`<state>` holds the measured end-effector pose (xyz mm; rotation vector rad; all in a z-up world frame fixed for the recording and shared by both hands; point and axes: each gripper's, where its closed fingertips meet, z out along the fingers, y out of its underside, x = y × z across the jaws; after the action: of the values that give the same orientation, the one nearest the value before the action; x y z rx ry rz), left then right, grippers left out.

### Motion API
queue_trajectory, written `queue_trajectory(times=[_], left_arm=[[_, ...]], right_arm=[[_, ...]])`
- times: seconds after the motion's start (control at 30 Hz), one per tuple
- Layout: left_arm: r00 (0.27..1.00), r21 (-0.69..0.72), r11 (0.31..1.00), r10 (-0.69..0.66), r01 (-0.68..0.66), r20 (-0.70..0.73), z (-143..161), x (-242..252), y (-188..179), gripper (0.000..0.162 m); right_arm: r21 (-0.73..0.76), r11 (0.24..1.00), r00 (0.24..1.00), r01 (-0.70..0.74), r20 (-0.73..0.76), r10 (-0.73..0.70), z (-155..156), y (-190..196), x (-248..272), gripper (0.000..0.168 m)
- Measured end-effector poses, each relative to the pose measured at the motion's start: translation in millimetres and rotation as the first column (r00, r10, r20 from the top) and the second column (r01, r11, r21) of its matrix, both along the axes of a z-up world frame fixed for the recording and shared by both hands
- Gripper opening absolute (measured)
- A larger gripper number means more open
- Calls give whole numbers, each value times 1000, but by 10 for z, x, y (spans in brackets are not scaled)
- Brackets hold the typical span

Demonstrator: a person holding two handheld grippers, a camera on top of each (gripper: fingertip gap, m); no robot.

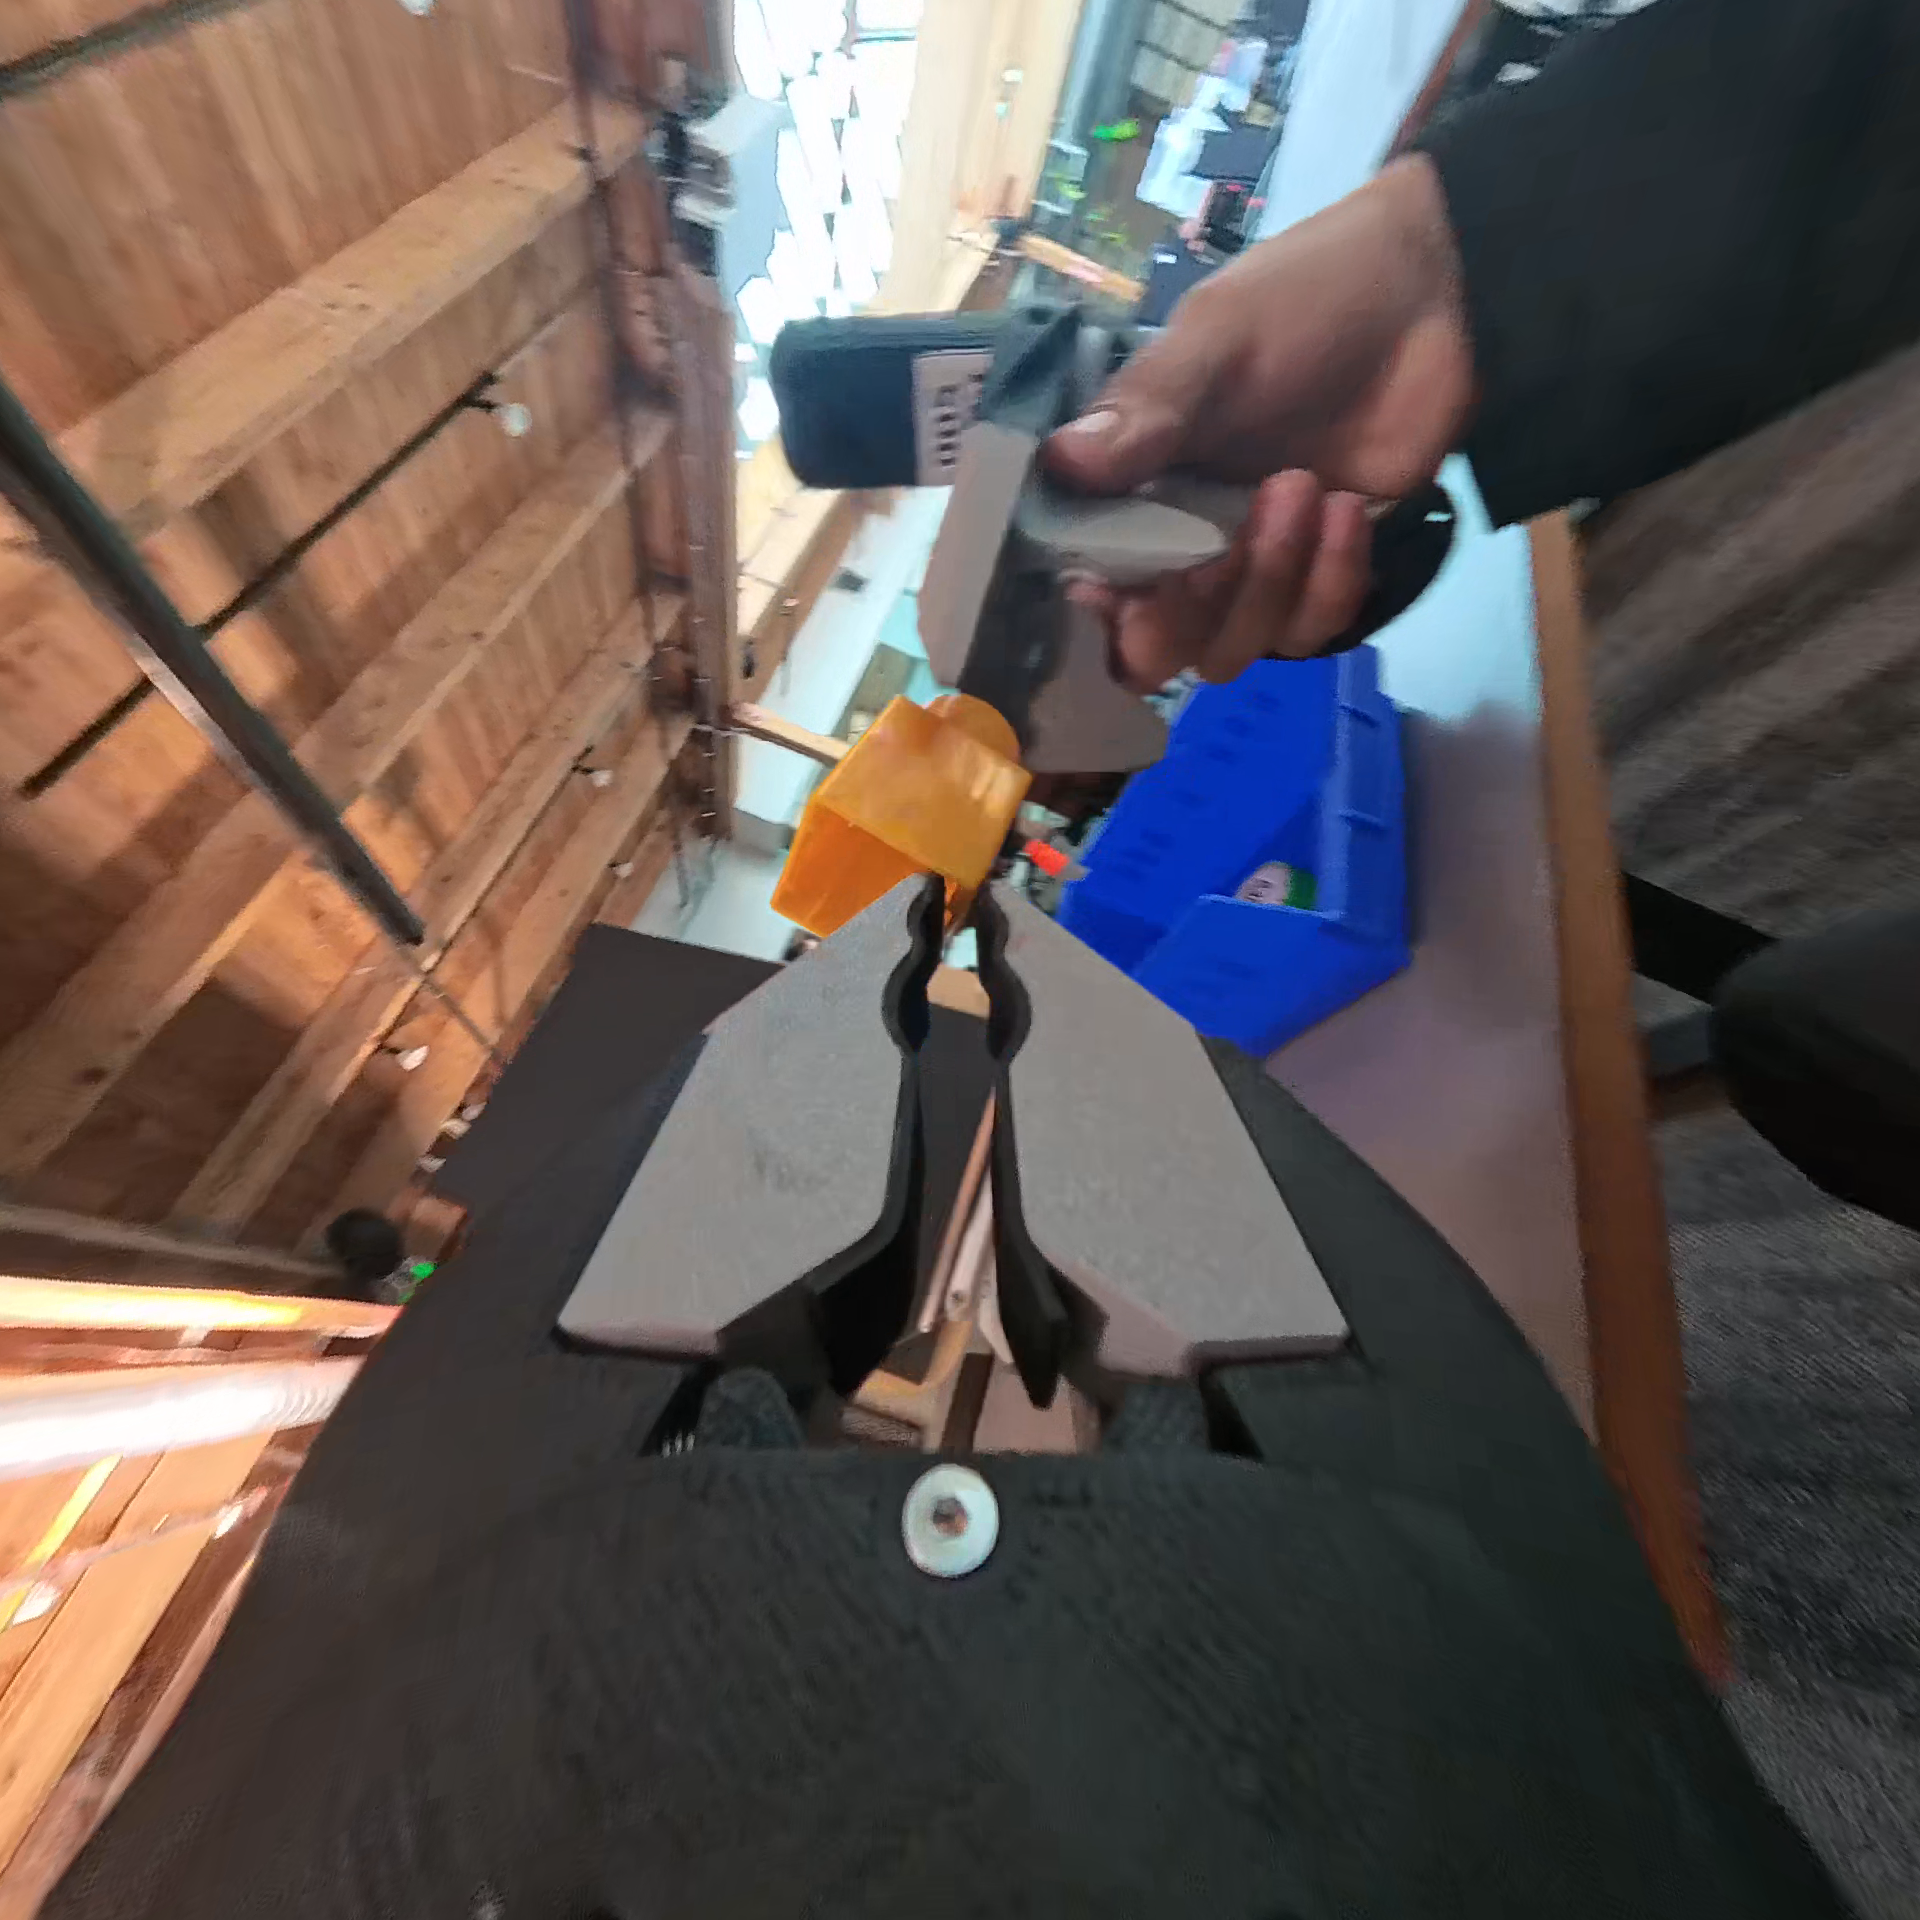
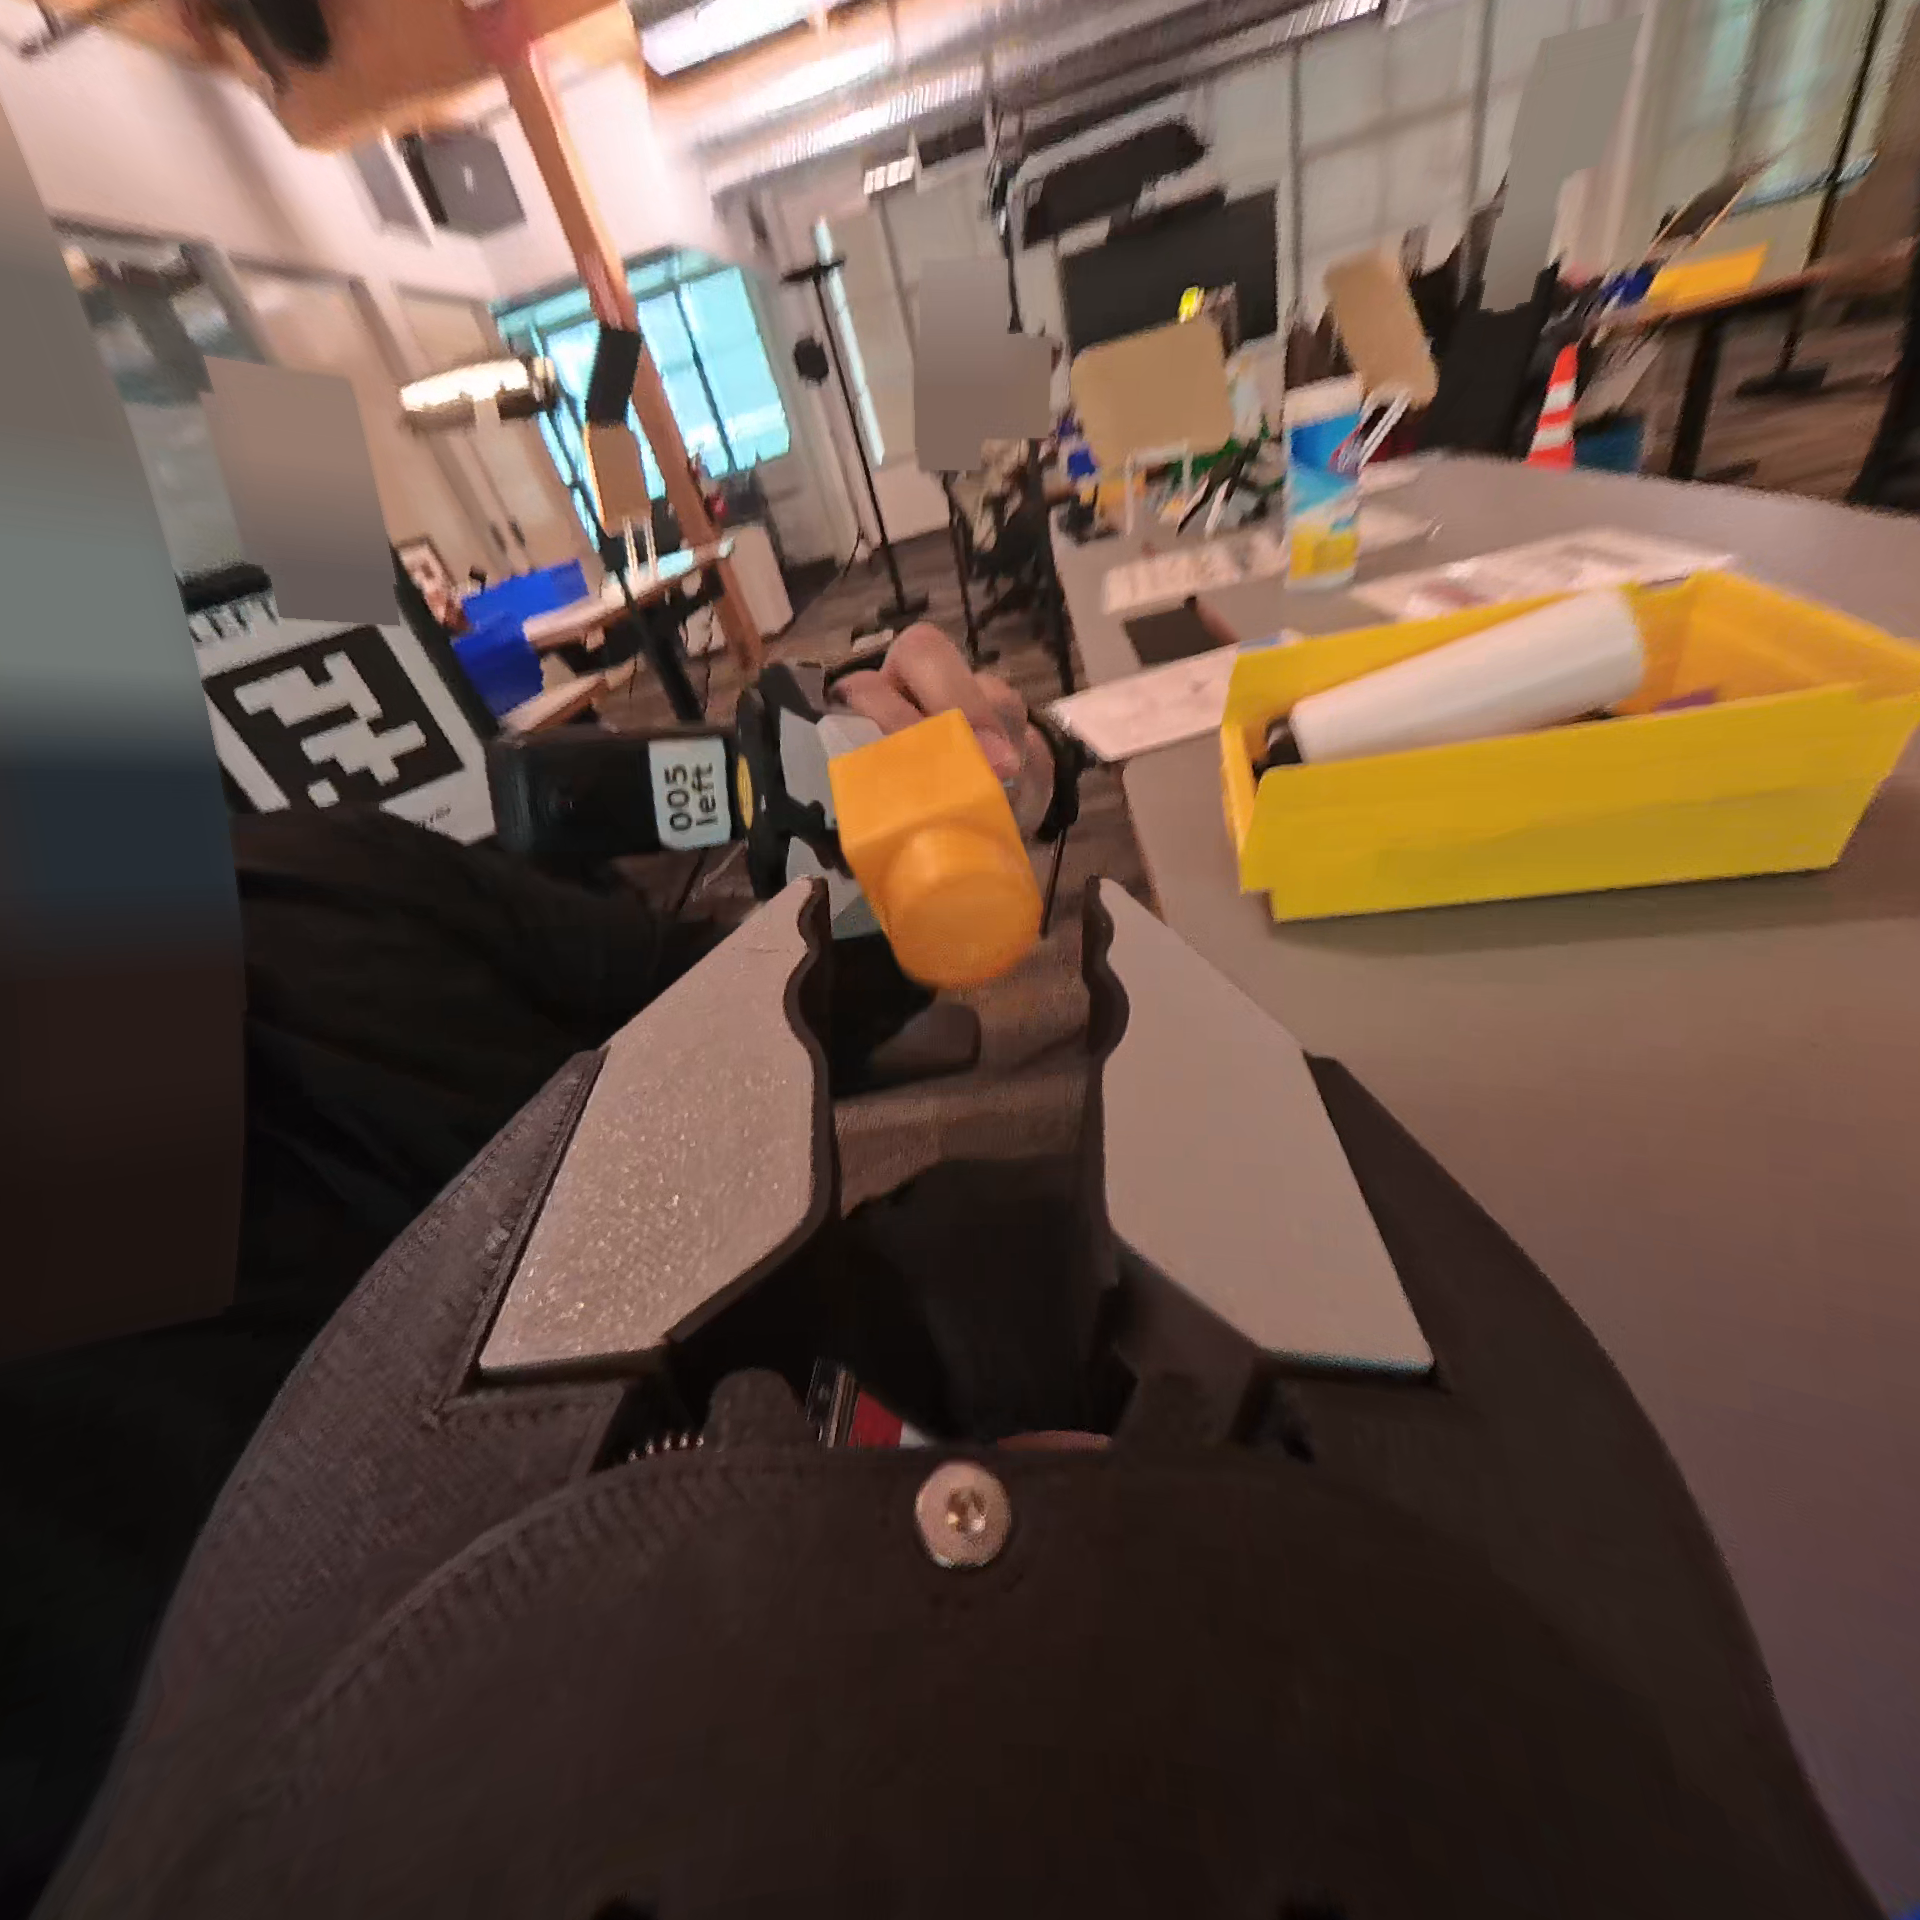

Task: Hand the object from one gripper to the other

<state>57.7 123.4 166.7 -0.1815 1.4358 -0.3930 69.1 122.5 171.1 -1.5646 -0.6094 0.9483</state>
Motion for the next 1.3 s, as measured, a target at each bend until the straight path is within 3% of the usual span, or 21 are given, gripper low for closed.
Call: queue_trajectory(times=[0.1, 0.3, 0.5, 0.7, 0.8, 0.9, 0.97, 1.07, 1.2, 1.3], left_arm=[[992, -54, 998, 40, -34, 120, 209, -43, 78, 4], [988, -153, 988, 58, -36, 145, 275, 6, 57, 4], [992, -252, 968, 22, 10, 127, 224, 95, -65, 1], [997, -363, 931, -19, 43, 71, 190, 123, -40, 2], [994, -410, 912, -16, -30, -107, -40, 183, 41, 21], [945, -519, 850, -89, -92, -314, -285, 147, 73, 21], [931, -571, 814, -122, -104, -343, -288, 82, 134, 26], [943, -604, 783, -68, -152, -325, -204, 26, 383, 34], [949, -648, 756, -126, -96, -288, -125, -14, 361, 36], [937, -614, 786, -163, -65, -308, -185, -2, 211, 39]], right_arm=[[45, 999, 996, 29, -82, -25, 164, -25, 110, 55], [44, 998, 991, -33, -127, 39, 199, -30, -70, 59], [108, 993, 986, 54, -163, -36, 260, 120, -147, 36], [141, 985, 986, 99, -145, -78, 270, 150, -118, 35], [128, 975, 983, 180, -51, -175, 158, 246, -43, 34], [143, 949, 954, 280, 72, -292, 27, 346, 101, 34], [163, 928, 925, 335, 130, -357, -4, 369, 222, 34], [228, 908, 876, 352, 263, -406, -68, 340, 299, 34], [385, 892, 770, 238, 484, -415, -164, 215, 142, 34], [491, 856, 637, 161, 611, -470, -247, 177, 43, 34]])
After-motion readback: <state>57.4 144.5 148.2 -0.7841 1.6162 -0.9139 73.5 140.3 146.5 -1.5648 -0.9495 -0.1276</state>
